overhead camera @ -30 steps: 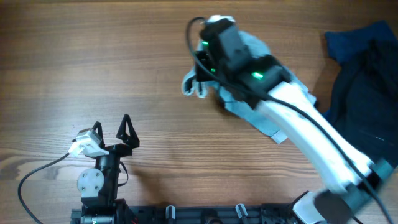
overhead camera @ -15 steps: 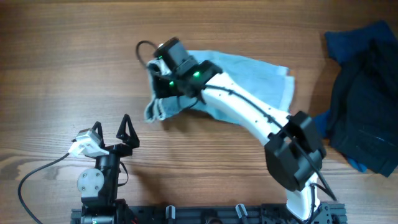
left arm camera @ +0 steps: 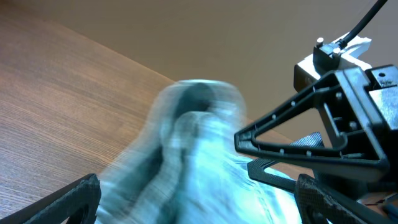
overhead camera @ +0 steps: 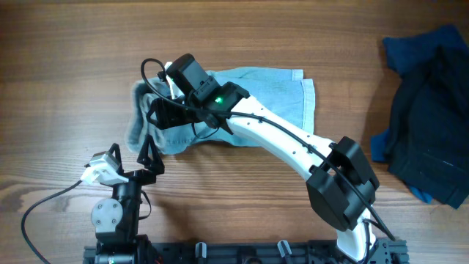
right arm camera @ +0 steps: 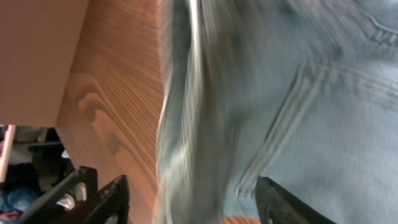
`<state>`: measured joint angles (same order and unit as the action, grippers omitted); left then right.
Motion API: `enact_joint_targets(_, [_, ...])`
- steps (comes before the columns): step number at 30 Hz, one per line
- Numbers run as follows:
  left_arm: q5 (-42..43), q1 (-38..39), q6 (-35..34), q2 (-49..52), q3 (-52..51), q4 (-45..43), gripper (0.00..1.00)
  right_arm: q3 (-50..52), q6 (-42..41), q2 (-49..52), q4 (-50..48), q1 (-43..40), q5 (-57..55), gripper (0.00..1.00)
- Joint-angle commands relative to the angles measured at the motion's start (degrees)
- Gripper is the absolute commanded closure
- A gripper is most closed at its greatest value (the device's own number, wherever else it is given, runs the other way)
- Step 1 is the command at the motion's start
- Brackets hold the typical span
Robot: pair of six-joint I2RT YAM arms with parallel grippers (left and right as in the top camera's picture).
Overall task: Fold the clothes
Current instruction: 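Lay the shorts flat at table center and release the right gripper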
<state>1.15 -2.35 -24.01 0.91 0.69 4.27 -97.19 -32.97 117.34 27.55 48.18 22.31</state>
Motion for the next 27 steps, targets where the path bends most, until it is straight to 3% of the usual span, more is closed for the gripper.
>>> enact_joint_targets(1, [0.3,0.3,1.3,0.0,-0.3,0.1,0.00,-1.6,0.0,0.3,-1.4,-0.1,1.4,0.31])
enact_joint_targets(9, [0.3,0.3,1.3,0.0,-0.3,0.1,0.00,-1.6,0.0,-4.0,2.2,-5.7,0.6,0.32])
enact_joint_targets(13, [0.3,0.3,1.3,0.0,-0.3,0.1,0.00,-1.6,0.7,-9.0,15.5,-12.7,-12.5,0.31])
enact_joint_targets(18, [0.3,0.3,1.3,0.0,-0.3,0.1,0.00,-1.6,4.7,-11.5,30.2,-19.9,-25.8,0.10])
enact_joint_targets(21, [0.3,0.3,1.3,0.0,-0.3,0.1,0.00,0.0,14.9,-11.3,35.0,-24.9,-26.0,0.07])
enact_joint_targets(27, [0.3,0.3,1.3,0.0,-0.3,0.1,0.00,5.6,19.9,-11.0,34.9,-34.3,-15.3,0.04])
